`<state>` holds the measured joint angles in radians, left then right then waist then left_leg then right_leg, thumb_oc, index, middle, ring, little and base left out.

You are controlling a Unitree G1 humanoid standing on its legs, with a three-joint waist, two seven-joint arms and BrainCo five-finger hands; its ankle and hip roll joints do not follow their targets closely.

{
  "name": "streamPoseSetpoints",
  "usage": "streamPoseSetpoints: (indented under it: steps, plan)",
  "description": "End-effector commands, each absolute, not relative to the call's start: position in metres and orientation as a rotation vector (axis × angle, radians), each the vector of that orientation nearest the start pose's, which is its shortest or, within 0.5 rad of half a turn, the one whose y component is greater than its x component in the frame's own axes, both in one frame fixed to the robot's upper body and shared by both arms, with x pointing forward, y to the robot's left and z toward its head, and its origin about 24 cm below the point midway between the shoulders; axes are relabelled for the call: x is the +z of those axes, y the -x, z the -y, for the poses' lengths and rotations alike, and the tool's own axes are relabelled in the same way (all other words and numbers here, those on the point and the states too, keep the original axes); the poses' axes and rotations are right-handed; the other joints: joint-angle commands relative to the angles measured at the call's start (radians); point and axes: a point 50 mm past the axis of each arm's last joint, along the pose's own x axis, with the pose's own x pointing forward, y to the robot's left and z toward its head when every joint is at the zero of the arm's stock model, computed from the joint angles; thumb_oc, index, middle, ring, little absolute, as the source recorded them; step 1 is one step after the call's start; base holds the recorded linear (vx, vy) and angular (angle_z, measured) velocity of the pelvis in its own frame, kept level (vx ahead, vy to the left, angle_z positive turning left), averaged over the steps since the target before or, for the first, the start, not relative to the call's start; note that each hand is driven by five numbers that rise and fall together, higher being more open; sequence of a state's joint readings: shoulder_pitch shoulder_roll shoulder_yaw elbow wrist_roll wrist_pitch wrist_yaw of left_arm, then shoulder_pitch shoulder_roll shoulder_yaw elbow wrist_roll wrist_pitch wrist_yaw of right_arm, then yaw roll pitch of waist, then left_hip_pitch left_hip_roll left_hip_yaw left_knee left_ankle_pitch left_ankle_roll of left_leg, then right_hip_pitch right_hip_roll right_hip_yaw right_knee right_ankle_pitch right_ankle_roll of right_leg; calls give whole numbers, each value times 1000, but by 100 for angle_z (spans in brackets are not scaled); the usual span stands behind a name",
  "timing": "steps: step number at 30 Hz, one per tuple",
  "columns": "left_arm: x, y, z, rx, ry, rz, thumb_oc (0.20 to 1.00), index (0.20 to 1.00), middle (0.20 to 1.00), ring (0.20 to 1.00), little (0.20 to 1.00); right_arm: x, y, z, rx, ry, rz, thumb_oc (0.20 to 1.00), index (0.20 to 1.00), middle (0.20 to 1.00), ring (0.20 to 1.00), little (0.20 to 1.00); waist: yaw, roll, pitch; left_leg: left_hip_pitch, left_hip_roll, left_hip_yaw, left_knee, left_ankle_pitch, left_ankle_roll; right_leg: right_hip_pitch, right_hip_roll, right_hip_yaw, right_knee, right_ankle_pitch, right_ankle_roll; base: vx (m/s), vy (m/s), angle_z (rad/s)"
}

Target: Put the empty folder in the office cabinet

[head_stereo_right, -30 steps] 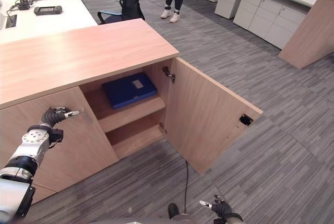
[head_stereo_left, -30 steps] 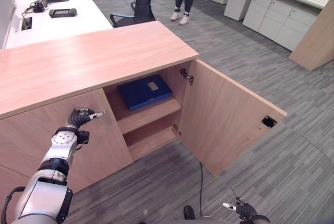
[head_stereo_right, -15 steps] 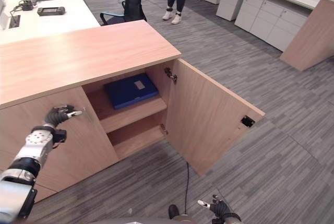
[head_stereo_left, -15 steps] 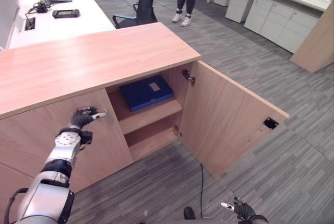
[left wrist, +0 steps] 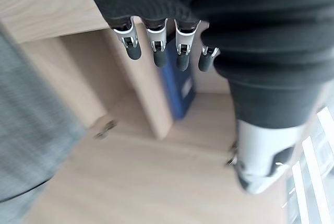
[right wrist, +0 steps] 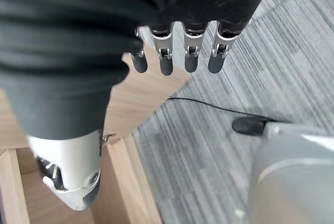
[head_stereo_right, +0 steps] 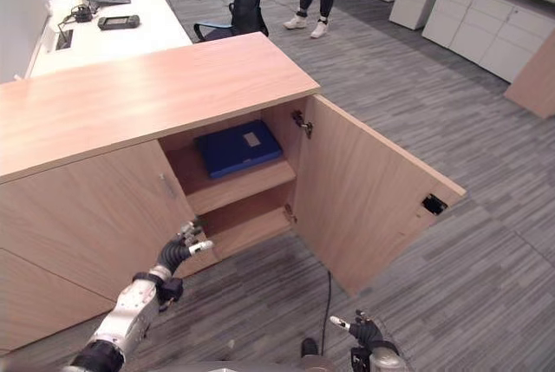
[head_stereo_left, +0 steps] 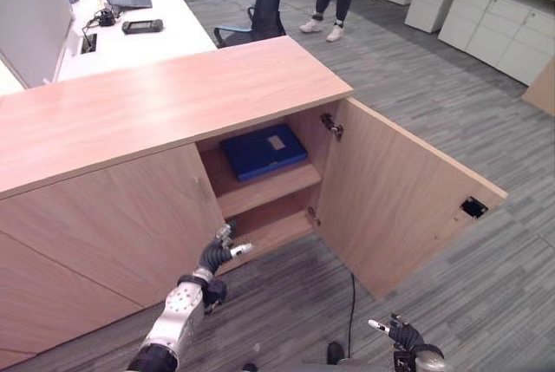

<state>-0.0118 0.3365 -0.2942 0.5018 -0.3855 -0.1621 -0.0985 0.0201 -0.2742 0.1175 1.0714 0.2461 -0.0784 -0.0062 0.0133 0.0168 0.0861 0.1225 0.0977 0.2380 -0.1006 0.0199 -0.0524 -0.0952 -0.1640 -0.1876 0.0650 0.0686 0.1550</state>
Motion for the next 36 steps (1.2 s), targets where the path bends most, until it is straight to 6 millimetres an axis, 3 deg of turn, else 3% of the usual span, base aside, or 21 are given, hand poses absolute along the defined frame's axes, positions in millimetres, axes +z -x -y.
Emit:
streamPoseSetpoints:
  steps: [1,5,7,10,13,14,15,17,21,22,28,30,32,36]
  plan:
    - [-31,-243,-181,-245,-8,-281,1000,1000,1000,1000,1000,-138,-136,252,-199,148,-971,1000,1000,1000,1000,1000,-17,-14,16,3,10,-24,31,-73,-29,-11,-143,-41,-50,52,81,70,-205,-39]
    - [-41,-236,-178,-265,-5,-324,1000,1000,1000,1000,1000,-142,-121,258,-218,142,-1021,1000,1000,1000,1000,1000,-29,-23,-12,24,10,-8,42,-88,-51,34,-145,-29,-115,76,95,95,-244,-45]
    - [-47,-230,-182,-235,14,-350,1000,1000,1000,1000,1000,-142,-116,265,-244,142,-1027,1000,1000,1000,1000,1000,-51,8,-28,36,60,8,45,-57,-87,55,-93,-17,-127,46,76,110,-425,-38]
    - [-47,-229,-183,-223,25,-347,1000,1000,1000,1000,1000,-141,-115,270,-261,145,-1027,1000,1000,1000,1000,1000,-58,28,-30,35,90,15,54,-39,-107,67,-65,-20,-131,24,60,50,-216,-36]
    - [-46,-234,-180,-201,51,-343,1000,1000,1000,1000,1000,-138,-111,281,-324,124,-1022,1000,1000,1000,1000,1000,-80,60,-14,-6,155,24,158,46,-155,104,-19,-36,-138,-31,25,25,-211,2]
    - [-46,-234,-180,-201,52,-342,1000,1000,1000,1000,1000,-138,-111,282,-324,124,-1021,1000,1000,1000,1000,1000,-83,63,-13,-10,159,20,164,45,-157,106,-16,-39,-138,-32,23,13,-197,-2]
    - [-45,-235,-179,-190,66,-339,1000,1000,1000,1000,1000,-135,-111,291,-361,129,-1018,1000,1000,1000,1000,1000,-86,62,0,-36,187,19,261,98,-174,132,-3,-45,-143,-49,2,23,-180,-2]
    - [-46,-235,-177,-186,78,-337,1000,1000,1000,1000,1000,-131,-113,299,-390,138,-1014,1000,1000,1000,1000,1000,-90,60,11,-50,202,24,311,116,-170,156,9,-42,-149,-67,-12,57,-147,-8]
    - [-44,-237,-173,-199,87,-328,1000,1000,1000,1000,1000,-125,-112,314,-441,151,-1010,1000,1000,1000,1000,1000,-80,59,10,-60,180,36,241,88,-151,173,11,-43,-152,-84,-7,62,-32,-9]
    - [-43,-236,-172,-204,90,-326,1000,1000,1000,1000,1000,-120,-114,323,-458,174,-1004,1000,1000,1000,1000,1000,-63,60,9,-70,144,3,157,56,-141,179,13,-51,-152,-91,-2,99,-19,22]
    - [-43,-233,-176,-230,60,-328,1000,1000,1000,1000,1000,-100,-130,350,-520,218,-935,1000,1000,1000,1000,1000,-44,41,-5,-55,121,-61,90,45,-139,192,19,-53,-152,-95,1,57,-15,5]
    - [-43,-230,-183,-231,43,-333,1000,1000,1000,1000,1000,-80,-151,367,-539,261,-857,1000,1000,1000,1000,1000,-32,32,-14,-31,119,-60,52,46,-136,197,21,-51,-152,-89,3,53,18,54]
    - [-42,-229,-184,-232,42,-333,1000,1000,1000,1000,1000,-73,-158,373,-545,276,-835,1000,1000,1000,1000,1000,-28,33,-16,-21,117,-61,39,46,-135,198,23,-50,-152,-89,4,34,30,9]
    - [-41,-229,-186,-255,21,-338,1000,1000,1000,1000,1000,-31,-196,396,-569,363,-713,1000,1000,1000,1000,1000,-3,20,-33,-6,113,-66,22,39,-129,210,19,-59,-152,-85,10,41,40,5]
